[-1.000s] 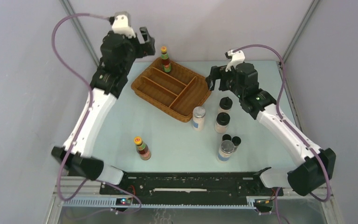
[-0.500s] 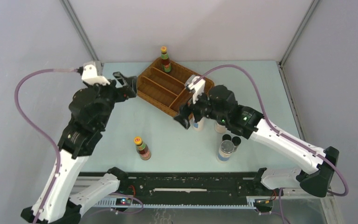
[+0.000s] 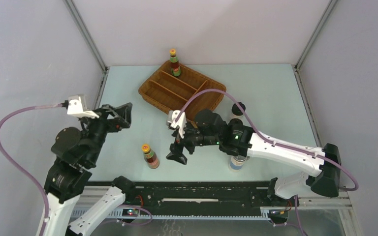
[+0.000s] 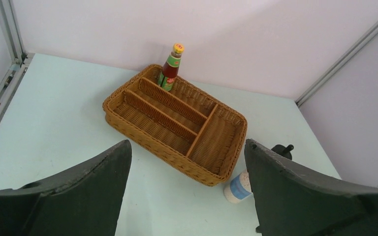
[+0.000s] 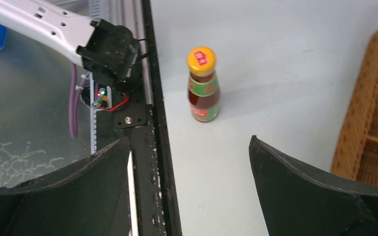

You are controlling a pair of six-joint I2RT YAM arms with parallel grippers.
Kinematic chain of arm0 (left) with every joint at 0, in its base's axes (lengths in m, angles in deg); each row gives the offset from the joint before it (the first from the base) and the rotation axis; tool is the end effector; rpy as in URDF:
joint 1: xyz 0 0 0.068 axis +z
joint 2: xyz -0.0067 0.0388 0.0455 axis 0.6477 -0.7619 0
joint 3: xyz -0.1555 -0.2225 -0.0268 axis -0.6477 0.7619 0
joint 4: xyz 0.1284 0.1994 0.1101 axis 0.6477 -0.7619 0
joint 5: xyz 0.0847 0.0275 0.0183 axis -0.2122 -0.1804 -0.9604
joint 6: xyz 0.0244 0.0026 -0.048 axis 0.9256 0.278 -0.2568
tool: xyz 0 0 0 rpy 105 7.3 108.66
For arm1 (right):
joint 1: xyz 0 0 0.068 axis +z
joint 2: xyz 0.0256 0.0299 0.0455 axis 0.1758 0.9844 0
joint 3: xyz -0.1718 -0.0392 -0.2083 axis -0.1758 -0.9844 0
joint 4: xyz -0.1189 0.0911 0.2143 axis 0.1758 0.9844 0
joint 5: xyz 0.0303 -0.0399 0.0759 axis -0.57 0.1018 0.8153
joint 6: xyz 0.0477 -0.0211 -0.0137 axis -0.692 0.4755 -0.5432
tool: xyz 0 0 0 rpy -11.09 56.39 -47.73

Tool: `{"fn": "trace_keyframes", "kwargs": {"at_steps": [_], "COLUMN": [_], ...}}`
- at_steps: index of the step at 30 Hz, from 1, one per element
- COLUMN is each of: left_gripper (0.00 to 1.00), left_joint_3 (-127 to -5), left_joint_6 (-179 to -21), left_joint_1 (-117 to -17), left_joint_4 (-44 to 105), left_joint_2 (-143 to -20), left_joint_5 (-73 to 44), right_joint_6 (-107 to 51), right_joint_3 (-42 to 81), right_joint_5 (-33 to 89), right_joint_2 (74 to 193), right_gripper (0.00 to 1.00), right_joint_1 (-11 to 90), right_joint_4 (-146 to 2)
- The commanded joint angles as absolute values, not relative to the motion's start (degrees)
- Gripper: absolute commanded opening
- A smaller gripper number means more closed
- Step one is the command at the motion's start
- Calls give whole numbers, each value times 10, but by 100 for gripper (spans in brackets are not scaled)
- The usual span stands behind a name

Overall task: Organize the condiment bottles
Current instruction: Pick up the bottle from the center of the board.

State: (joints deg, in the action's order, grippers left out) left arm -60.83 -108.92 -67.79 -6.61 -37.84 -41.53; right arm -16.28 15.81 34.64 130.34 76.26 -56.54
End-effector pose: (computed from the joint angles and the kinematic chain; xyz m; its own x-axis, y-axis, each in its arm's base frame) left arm 0.0673 -0.0221 0.4439 -0.0488 -0.3406 -0.9389 0.1432 0.9280 -0.3441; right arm 0.1201 0.2930 0.3624 -0.0727 -0.3656 -0.9279 -0.9882 0.1521 0.0175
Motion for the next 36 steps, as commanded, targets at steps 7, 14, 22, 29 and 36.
{"fn": "trace_keyframes", "kwargs": {"at_steps": [7, 14, 22, 29, 36], "left_gripper": [89, 90, 91, 92, 92], "left_joint_3": [-588, -577, -549, -527, -517], "left_joint_6": [-1048, -997, -963, -942, -932], "left_joint_1": [-681, -681, -681, -681, -681], "left_joint_4": [-85, -72, -37, -8, 22], "left_joint_2": [-296, -260, -241, -233, -206], "left_joint_5": [-381, -344, -308, -299, -302], "right_joint_6": [-138, -117, -89, -93, -93], "right_joint_3": [159, 186, 210, 210, 209], "right_joint_5": [397, 411, 403, 410, 421], "right_joint_2": [1340, 1385, 1430, 1445, 1456], "right_gripper": [100, 100, 100, 99, 99], "right_joint_1": [800, 804, 795, 774, 761], "right_joint_4": [-634, -633, -655, -693, -713]}}
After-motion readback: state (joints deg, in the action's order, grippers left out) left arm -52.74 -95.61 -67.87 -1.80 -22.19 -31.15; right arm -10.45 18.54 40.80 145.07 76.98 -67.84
